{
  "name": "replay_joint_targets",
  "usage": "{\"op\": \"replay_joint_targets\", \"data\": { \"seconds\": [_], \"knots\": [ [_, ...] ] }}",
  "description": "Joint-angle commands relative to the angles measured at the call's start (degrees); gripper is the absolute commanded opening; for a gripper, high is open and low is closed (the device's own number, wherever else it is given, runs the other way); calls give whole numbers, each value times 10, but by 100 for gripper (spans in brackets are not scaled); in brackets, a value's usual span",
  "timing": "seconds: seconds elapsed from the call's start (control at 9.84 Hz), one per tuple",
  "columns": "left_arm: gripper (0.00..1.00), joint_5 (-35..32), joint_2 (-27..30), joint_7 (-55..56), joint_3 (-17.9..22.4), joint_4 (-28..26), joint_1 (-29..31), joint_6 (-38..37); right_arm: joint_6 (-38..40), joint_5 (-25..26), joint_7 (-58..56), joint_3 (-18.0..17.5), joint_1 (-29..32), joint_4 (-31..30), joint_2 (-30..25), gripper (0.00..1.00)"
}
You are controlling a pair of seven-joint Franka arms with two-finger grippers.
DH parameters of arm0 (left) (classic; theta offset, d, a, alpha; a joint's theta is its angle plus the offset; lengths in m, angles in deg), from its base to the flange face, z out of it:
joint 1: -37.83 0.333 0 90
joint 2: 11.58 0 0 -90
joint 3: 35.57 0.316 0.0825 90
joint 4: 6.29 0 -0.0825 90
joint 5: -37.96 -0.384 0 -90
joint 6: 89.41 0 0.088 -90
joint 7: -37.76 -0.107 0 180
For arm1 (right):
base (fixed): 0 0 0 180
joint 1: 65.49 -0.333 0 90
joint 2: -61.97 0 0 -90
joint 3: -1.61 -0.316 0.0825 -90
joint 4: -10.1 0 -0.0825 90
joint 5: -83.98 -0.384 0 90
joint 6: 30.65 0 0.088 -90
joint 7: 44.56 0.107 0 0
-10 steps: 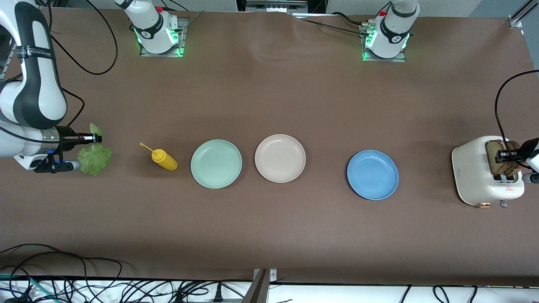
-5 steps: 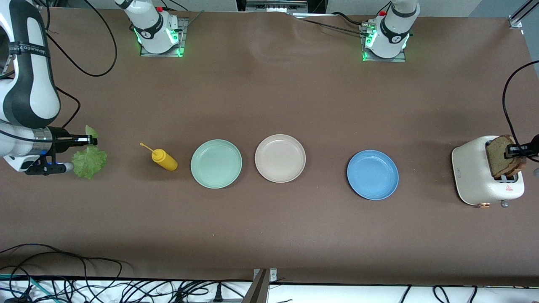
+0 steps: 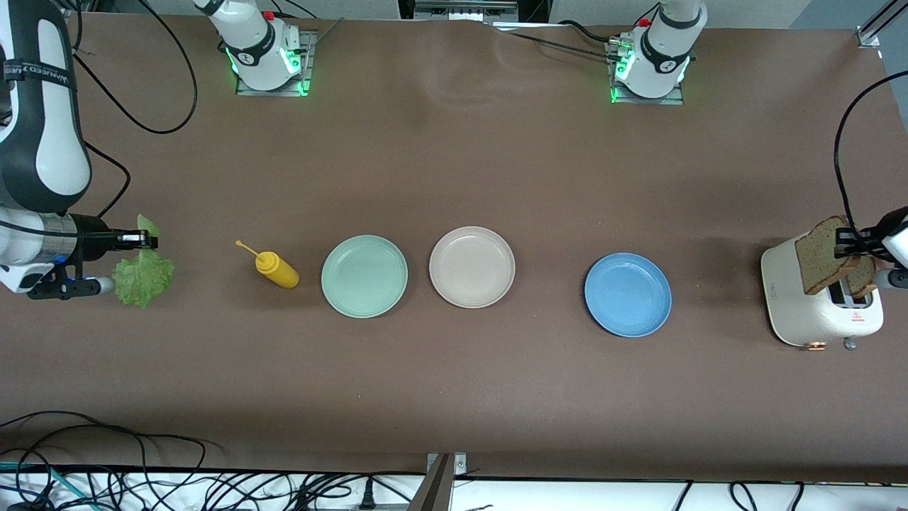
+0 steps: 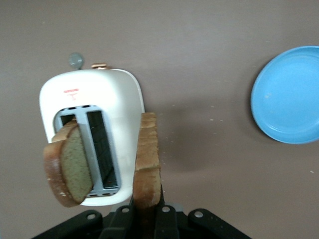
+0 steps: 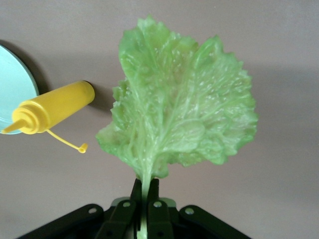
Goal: Make sandwich on beige plate with both arms
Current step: 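Lift the lettuce with the right gripper while the left gripper pulls toast out, then carry the toast slice onto the beige plate with the left gripper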
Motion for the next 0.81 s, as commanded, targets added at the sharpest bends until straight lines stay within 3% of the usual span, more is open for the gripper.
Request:
{"op": "replay_joint_targets", "data": {
  "seconds": [0.0,0.41,0.71],
  "knots": [
    [0,-24,9,0,-3,19,-40,-37,45,-14,43,-11,-1,22,-1,0],
    [0,-9,10,3,-104,18,-54,-86,55,-14,123,-64,-2,23,-21,0],
    [0,163,-26,36,-118,18,-63,-89,55,-14,171,-92,-2,23,-38,0]
  ]
}}
